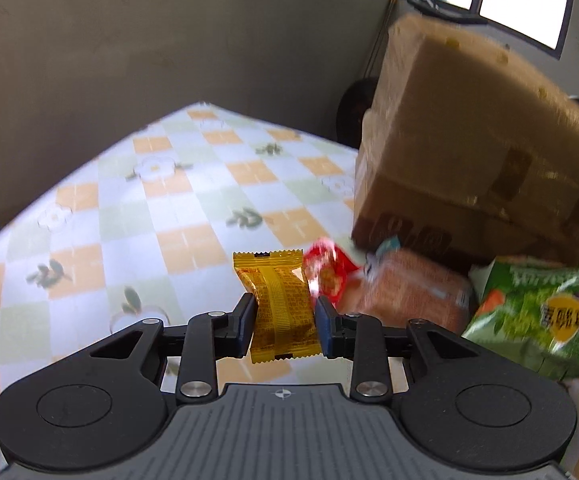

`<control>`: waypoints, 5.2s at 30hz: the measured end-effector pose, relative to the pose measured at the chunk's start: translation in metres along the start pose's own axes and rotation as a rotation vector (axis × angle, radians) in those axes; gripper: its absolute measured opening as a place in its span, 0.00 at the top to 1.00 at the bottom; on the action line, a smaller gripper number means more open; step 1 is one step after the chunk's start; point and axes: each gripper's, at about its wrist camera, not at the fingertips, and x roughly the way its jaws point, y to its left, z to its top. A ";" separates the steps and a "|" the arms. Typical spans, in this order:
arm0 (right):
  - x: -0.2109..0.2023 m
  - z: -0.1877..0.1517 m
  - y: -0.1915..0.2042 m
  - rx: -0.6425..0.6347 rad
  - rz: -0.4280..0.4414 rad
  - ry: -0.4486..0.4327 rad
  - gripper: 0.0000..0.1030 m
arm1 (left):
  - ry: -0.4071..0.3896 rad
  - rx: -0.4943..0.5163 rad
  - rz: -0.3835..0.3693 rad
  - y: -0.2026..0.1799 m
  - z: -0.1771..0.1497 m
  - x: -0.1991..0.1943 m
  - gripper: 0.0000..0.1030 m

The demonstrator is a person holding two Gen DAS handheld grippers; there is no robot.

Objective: Organize snacks
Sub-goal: 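Carry both packets over the box and open both tools to drop them, then move both open tools back down to the snack pile, then grasp the green chip bag with the left tool while the right grasps the light-green chip bag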

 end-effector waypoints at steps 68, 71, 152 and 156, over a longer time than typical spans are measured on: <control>0.020 0.098 0.096 -0.173 0.227 -0.123 0.00 | -0.221 0.233 -0.262 -0.103 0.159 -0.015 0.33; 0.010 0.088 0.092 -0.134 0.238 -0.124 0.00 | -0.214 0.218 -0.250 -0.091 0.148 -0.025 0.33; 0.025 -0.056 0.106 0.098 0.344 0.264 0.00 | 0.238 0.114 -0.436 -0.057 -0.034 -0.001 0.35; 0.032 -0.059 0.107 0.114 0.330 0.279 0.00 | 0.233 0.104 -0.420 -0.053 -0.033 -0.002 0.35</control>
